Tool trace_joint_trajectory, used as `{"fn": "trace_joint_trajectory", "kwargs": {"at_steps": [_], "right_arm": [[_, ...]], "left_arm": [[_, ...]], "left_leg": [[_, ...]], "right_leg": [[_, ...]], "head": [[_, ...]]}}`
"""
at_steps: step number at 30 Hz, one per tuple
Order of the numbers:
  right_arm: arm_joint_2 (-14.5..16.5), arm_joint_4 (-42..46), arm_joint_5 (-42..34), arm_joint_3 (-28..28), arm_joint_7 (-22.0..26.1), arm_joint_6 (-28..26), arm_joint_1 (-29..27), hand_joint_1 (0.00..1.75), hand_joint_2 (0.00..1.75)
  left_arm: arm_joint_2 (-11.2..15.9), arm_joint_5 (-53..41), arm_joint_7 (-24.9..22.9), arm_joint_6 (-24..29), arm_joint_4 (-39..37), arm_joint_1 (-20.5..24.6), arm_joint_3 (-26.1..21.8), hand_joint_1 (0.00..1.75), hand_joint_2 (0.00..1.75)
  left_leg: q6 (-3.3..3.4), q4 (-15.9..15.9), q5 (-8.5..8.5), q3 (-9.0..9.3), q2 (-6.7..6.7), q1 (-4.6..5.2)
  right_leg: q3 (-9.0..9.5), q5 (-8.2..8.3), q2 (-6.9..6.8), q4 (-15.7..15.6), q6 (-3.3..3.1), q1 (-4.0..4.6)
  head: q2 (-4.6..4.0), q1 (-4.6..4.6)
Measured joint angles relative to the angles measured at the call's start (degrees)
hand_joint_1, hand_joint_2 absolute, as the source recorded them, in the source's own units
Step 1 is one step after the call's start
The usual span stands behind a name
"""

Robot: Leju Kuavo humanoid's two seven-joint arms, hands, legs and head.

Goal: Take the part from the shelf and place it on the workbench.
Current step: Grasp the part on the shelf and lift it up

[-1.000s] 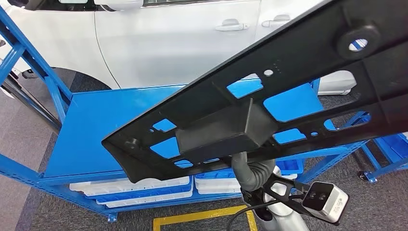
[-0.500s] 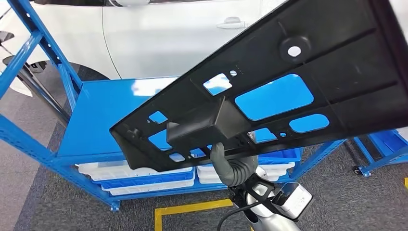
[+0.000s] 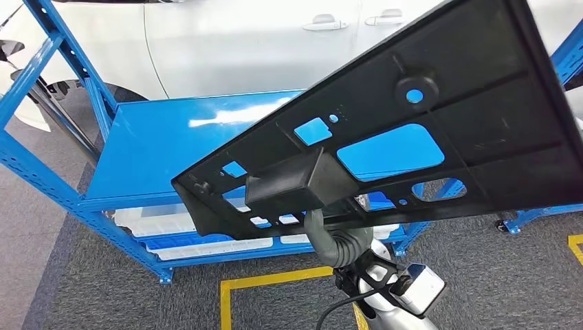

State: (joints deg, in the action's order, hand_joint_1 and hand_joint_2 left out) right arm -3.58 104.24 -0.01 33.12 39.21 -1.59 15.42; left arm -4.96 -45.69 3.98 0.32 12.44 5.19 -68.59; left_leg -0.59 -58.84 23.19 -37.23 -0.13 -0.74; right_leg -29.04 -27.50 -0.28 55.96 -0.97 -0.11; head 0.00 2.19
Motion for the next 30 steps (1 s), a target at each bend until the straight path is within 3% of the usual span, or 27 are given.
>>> {"fn": "trace_joint_trajectory", "kwargs": {"at_steps": [1,3,4,5,6,8,10,11,13,14,15,16,18,19,20,21,22,24,26,27,29,30], "right_arm": [[-0.2,0.2,0.1,0.0,0.0,0.0,-0.2,1.75,1.75],[-0.6,0.4,0.1,0.0,0.0,0.2,-0.7,1.75,1.75],[-0.8,0.4,0.1,0.0,0.0,0.2,-0.9,1.75,1.75],[-1.0,0.5,0.1,0.0,0.0,0.3,-1.1,1.75,1.75],[-1.2,0.5,0.1,0.0,0.0,0.4,-1.3,1.75,1.75],[-1.6,0.5,0.2,-0.1,0.0,0.4,-1.5,1.75,1.75],[-2.2,0.7,0.5,-0.5,0.0,0.1,-1.9,1.75,1.75],[-2.6,0.9,0.7,-0.7,0.0,-0.1,-2.2,1.75,1.75],[-3.5,1.4,0.9,-1.3,0.0,-0.5,-3.0,1.75,1.75],[-4.0,1.7,0.9,-1.6,0.0,-0.6,-3.5,1.75,1.75],[-4.4,1.9,0.9,-2.0,0.0,-0.6,-3.9,1.75,1.75],[-4.9,2.1,1.0,-2.3,0.0,-0.8,-4.2,1.75,1.75],[-5.5,2.5,1.1,-2.9,0.0,-1.3,-4.9,1.75,1.75],[-5.7,2.8,1.3,-3.1,0.0,-1.7,-5.2,1.75,1.75],[-5.9,3.0,1.4,-3.3,0.0,-2.1,-5.6,1.75,1.75],[-6.1,3.3,1.6,-3.5,0.0,-2.4,-6.0,1.75,1.75],[-6.2,3.7,1.7,-3.6,0.0,-2.6,-6.3,1.75,1.75],[-6.5,4.4,1.9,-3.8,0.0,-2.7,-6.6,1.75,1.75],[-6.7,5.0,1.8,-4.1,0.0,-2.8,-6.6,1.75,1.75],[-6.8,5.2,1.7,-4.3,0.0,-2.8,-6.7,1.75,1.75],[-6.9,5.5,1.7,-4.6,0.0,-2.8,-6.9,1.75,1.75],[-6.9,5.7,1.6,-4.7,0.0,-2.8,-7.0,1.75,1.75]], "left_arm": [[0.0,-0.1,-1.8,0.6,0.0,-0.1,0.0,0.0,1.75],[-0.2,-0.1,-3.9,1.3,0.0,-0.1,0.0,0.0,1.75],[-0.3,-0.1,-4.3,1.5,0.0,-0.1,0.0,0.0,1.75],[-0.3,-0.2,-4.5,1.7,0.0,-0.1,0.0,0.0,1.75],[-0.3,-0.2,-4.8,1.9,0.0,-0.1,0.0,0.0,1.75],[-0.3,-0.4,-5.6,2.5,0.0,-0.1,0.0,0.0,1.75],[-0.3,-0.7,-6.2,2.9,0.0,0.1,0.0,0.0,1.75],[-0.4,-0.8,-6.2,3.0,0.0,0.1,0.0,0.0,1.75],[-0.6,-1.0,-6.1,2.9,0.0,0.0,0.0,0.0,1.75],[-0.7,-1.1,-5.9,2.8,-0.1,0.0,0.0,0.0,1.75],[-0.7,-1.2,-5.6,2.6,-0.1,0.0,0.0,0.0,1.75],[-0.8,-1.4,-5.3,2.4,-0.1,0.0,0.0,0.0,1.75],[-0.8,-1.8,-4.5,2.0,-0.1,0.0,0.1,0.0,1.75],[-0.8,-2.0,-4.3,1.8,-0.1,0.0,0.1,0.0,1.75],[-0.7,-2.2,-4.2,1.7,-0.1,0.0,0.2,0.0,1.75],[-0.7,-2.3,-4.1,1.7,-0.1,0.0,0.2,0.0,1.75],[-0.7,-2.4,-4.1,1.6,-0.1,0.0,0.2,0.0,1.75],[-0.7,-2.4,-4.2,1.5,-0.1,0.0,0.2,0.0,1.75],[-0.7,-2.5,-4.1,1.6,-0.1,0.0,0.4,0.0,1.75],[-0.7,-2.6,-4.1,1.7,-0.1,0.0,0.4,0.0,1.75],[-0.5,-2.9,-4.1,1.7,-0.1,0.0,0.6,0.0,1.75],[-0.4,-3.1,-4.1,1.6,-0.1,0.0,0.6,0.0,1.75]], "left_leg": [[-0.18,-2.3,2.58,-0.81,-0.01,-0.02],[-0.5,-9.8,8.44,-2.84,0.0,-0.07],[-0.63,-13.3,9.92,-3.44,0.0,-0.07],[-0.68,-15.5,9.91,-3.29,0.0,-0.07],[-0.64,-15.7,8.6,-2.12,0.01,-0.07],[-0.3,-10.1,5.65,3.2,0.0,-0.06],[0.19,-1.3,6.28,9.44,-0.06,0.15],[0.42,1.5,7.06,11.14,-0.11,0.3],[0.96,2.9,7.04,11.3,-0.14,0.42],[1.35,3.0,6.49,10.78,-0.02,0.35],[1.81,3.0,5.81,10.17,0.14,0.23],[2.19,3.1,5.05,9.43,0.32,0.09],[2.55,2.9,3.63,7.76,0.5,0.13],[2.52,2.8,2.97,6.87,0.53,0.15],[2.44,2.7,2.35,5.94,0.54,0.15],[2.32,2.5,1.8,5.03,0.55,0.15],[2.16,2.4,1.27,4.14,0.55,0.15],[1.74,2.0,0.43,2.76,0.54,0.22],[1.15,1.9,-0.29,2.12,0.54,0.3],[0.8,2.0,-0.65,2.0,0.54,0.3],[0.1,2.1,-1.04,1.81,0.52,0.24],[-0.17,1.4,-0.3,1.41,0.48,0.22]], "right_leg": [[-0.7,0.78,-0.09,-0.2,-0.36,-0.13],[-2.54,2.18,-0.12,-0.1,-0.66,0.04],[-3.53,2.89,-0.15,0.0,-0.65,0.13],[-4.57,3.59,-0.17,0.1,-0.59,0.2],[-5.58,4.24,-0.19,0.3,-0.51,0.24],[-7.4,5.39,-0.16,0.8,-0.23,0.27],[-8.47,6.32,-0.16,1.3,0.29,0.42],[-8.66,6.79,-0.21,1.4,0.62,0.44],[-8.82,7.74,-0.26,1.2,1.31,0.41],[-9.13,7.47,-0.16,1.4,1.63,0.31],[-9.69,6.07,-0.02,2.4,1.93,0.21],[-10.52,3.56,0.11,4.5,2.24,0.09],[-12.51,-2.63,0.19,12.0,2.75,-0.21],[-13.17,-4.39,0.19,15.8,2.96,-0.32],[-13.18,-4.71,0.18,18.2,3.1,-0.41],[-12.28,-3.79,0.18,18.7,3.15,-0.49],[-10.24,-2.23,0.19,17.0,3.11,-0.57],[-3.94,-0.45,0.23,8.8,2.75,-0.54],[0.66,-1.28,0.27,1.7,2.17,-0.27],[1.35,-1.81,0.28,0.2,1.86,-0.08],[1.07,-1.27,0.19,-0.5,0.99,-0.14],[0.85,-0.83,0.11,-0.6,0.47,-0.25]], "head": [[0.0,0.01],[0.0,0.02],[0.0,0.02],[0.0,0.02],[0.0,0.02],[0.0,0.02],[0.0,0.01],[0.0,0.01],[0.0,0.01],[0.0,0.01],[0.0,0.0],[0.0,-0.01],[0.0,-0.01],[0.0,-0.01],[0.0,-0.01],[0.0,-0.01],[0.0,-0.01],[0.0,-0.01],[0.0,-0.01],[0.0,0.0],[0.0,0.0],[0.0,0.01]]}}
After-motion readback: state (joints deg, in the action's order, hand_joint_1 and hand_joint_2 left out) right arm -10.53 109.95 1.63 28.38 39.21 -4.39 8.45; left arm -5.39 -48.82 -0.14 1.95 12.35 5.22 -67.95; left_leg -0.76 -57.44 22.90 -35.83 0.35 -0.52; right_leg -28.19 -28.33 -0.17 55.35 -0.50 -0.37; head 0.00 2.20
